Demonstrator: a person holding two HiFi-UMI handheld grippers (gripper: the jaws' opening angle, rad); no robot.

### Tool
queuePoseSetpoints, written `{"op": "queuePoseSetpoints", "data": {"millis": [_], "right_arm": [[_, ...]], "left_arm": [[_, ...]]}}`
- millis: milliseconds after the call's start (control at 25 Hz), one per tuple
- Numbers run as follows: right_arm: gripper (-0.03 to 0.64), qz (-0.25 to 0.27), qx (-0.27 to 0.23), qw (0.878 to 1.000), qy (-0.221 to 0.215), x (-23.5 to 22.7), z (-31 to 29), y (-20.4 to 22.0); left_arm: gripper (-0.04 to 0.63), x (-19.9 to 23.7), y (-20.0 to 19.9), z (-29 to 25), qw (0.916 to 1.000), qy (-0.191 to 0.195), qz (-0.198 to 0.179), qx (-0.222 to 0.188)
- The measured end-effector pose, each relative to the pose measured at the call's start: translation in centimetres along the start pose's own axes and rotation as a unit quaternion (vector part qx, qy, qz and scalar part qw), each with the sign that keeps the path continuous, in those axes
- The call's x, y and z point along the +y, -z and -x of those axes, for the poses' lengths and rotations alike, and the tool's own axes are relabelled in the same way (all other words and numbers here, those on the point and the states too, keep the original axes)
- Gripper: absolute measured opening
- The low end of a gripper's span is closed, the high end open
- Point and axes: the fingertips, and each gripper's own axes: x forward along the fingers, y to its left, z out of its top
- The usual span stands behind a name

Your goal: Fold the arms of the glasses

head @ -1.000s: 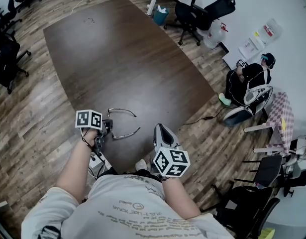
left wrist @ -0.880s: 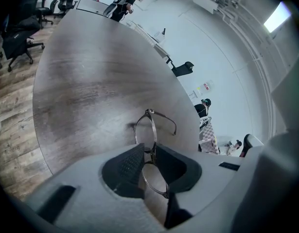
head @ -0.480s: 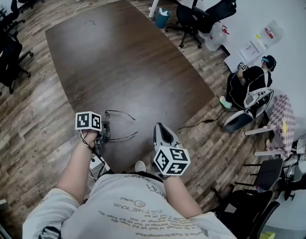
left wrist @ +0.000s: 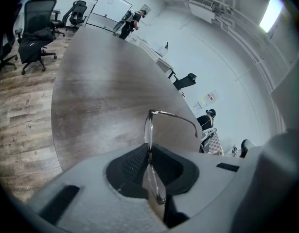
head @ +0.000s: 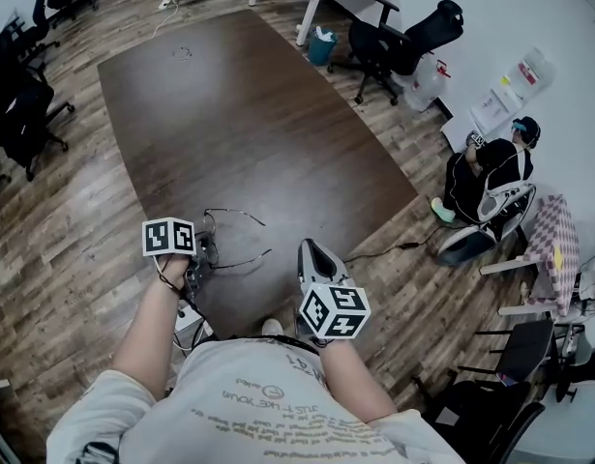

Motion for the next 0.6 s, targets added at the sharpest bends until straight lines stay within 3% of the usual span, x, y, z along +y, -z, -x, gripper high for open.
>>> {"op": "queuePoseSetpoints", "data": {"millis": [240,400,520,600], "right_arm": [[0.017,-0.035,-0.020,0.997,-0.064,1.4,0.2,-0.5],[0.018,-0.109,-0.033,0.983,-0.147,3.2,0.5,-0.7],[0.024,-0.137,-0.036,0.971,-0.193,4.6,0.6,-0.8],[0.123,-0.120,-0.027,0.969,-0.216,5.6,0.8,-0.5]], "left_arm": [[0.035,-3.5,-2.4,2.3,0.9957,0.048,0.007,-0.079],[0.035,-6.5,-3.1,3.3,0.9839,0.127,0.032,-0.121],[0.035,-7.7,-3.1,3.7,0.9773,0.155,0.044,-0.137],[0.035,-8.4,-2.9,3.8,0.9750,0.164,0.040,-0.145]]}}
